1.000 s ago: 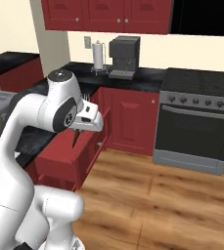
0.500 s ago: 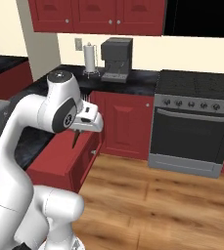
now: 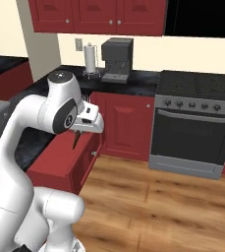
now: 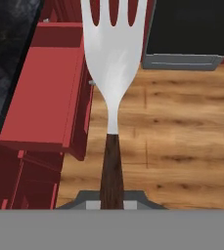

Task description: Pick up the metallic utensils from the counter and place them in the open drawer. Make sure not to pick up any wooden utensils.

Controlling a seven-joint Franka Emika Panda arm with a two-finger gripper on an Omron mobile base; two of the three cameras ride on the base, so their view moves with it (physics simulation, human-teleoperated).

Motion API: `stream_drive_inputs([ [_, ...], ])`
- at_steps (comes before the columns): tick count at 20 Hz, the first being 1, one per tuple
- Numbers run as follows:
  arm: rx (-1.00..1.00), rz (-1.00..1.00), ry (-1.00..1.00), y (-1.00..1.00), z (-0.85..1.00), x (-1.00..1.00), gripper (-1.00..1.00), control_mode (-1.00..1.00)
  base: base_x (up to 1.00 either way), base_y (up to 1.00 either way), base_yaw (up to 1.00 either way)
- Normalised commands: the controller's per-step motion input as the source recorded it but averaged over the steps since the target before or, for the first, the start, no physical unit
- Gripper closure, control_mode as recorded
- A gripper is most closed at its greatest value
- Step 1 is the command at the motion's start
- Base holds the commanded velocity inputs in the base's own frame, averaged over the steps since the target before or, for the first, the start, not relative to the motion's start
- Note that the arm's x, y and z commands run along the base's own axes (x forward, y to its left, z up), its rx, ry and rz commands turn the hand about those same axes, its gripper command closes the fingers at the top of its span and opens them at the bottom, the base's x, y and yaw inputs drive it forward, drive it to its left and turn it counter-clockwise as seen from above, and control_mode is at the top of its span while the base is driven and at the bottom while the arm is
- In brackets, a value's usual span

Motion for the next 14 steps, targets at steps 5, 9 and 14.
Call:
stream_drive_inputs([
  [5,0.00,0.01,0.07,0.13,-0.33,0.51,1.00,-1.00,0.00,0.00,0.00],
  [9,0.00,0.04,0.20,0.43,-0.73,0.97,1.00,-1.00,0.00,0.00,0.00],
  [14,0.00,0.04,0.03,0.48,-0.32,1.00,1.00,-1.00,0.00,0.00,0.00],
])
